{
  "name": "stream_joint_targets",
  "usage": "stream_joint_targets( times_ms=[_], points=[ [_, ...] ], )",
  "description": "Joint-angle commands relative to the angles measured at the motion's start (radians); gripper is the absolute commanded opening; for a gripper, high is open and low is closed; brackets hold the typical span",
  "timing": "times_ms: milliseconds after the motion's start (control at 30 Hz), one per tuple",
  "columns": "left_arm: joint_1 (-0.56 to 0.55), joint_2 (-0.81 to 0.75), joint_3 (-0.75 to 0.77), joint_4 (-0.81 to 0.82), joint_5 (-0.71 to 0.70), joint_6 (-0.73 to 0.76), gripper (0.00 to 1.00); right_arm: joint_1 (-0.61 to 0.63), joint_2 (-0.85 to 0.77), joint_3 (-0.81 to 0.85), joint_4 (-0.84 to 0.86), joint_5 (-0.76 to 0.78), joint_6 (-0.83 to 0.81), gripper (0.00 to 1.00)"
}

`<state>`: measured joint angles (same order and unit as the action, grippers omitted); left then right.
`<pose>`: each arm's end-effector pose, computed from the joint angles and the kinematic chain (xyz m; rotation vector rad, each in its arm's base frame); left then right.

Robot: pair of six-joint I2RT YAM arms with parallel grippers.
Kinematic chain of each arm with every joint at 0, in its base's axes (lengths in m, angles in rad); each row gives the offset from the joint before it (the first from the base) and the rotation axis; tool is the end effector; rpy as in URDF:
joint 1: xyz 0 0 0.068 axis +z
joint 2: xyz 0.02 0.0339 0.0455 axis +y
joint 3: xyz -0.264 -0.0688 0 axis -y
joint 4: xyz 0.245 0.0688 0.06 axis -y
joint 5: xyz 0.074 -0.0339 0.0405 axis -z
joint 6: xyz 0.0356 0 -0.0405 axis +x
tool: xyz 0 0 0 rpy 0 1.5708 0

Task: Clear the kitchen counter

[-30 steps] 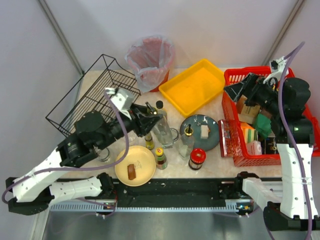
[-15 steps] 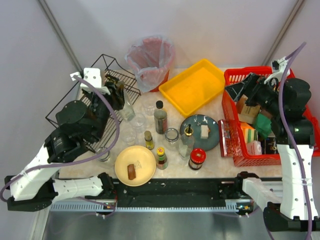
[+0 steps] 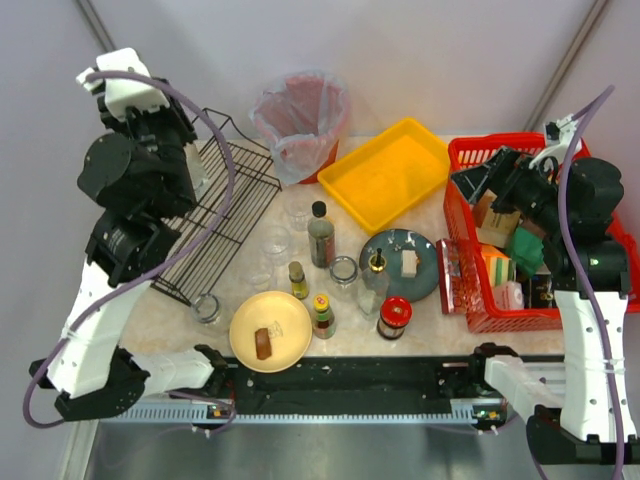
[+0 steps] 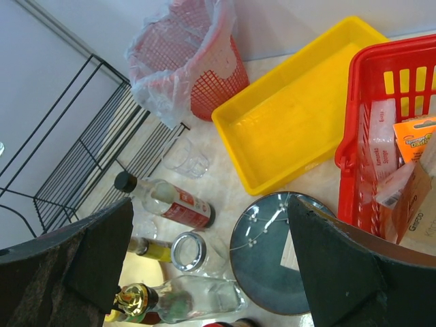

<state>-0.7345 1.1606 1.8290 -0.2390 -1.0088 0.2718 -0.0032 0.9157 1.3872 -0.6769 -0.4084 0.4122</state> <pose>0.1347 -0.0811 0.5932 -0.2774 1.3206 0.1843 0.1547 0.0136 0.4658 0.0738 1.8047 0.6553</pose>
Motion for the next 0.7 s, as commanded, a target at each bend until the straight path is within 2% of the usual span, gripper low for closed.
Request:
stream_joint_targets(
  times_ms=[0, 100, 300, 467, 667],
  points=[
    [0.147, 0.108, 0.180, -0.050, 0.140, -0.077, 0.00, -0.007, -0.020, 0.003, 0.020, 0.013, -0.009, 0.93],
    [0.282, 0.168, 0.257, -0.161, 0.245, -0.190, 0.00, -0.007, -0.015, 0.003, 0.020, 0.014, -0.016, 0.93],
    [0.507, 0.263, 0.357, -0.261, 0.469, -0.361, 0.00, -0.007, 0.002, 0.016, 0.020, 0.028, -0.036, 0.93],
    [0.641, 0.297, 0.300, -0.171, 0.627, -0.462, 0.00, -0.007, 0.037, 0.022, 0.022, 0.020, -0.038, 0.93],
    [0.727, 0.327, 0.213, 0.013, 0.716, -0.491, 0.00, -0.007, 0.061, 0.029, 0.023, 0.031, -0.042, 0.93]
  ],
)
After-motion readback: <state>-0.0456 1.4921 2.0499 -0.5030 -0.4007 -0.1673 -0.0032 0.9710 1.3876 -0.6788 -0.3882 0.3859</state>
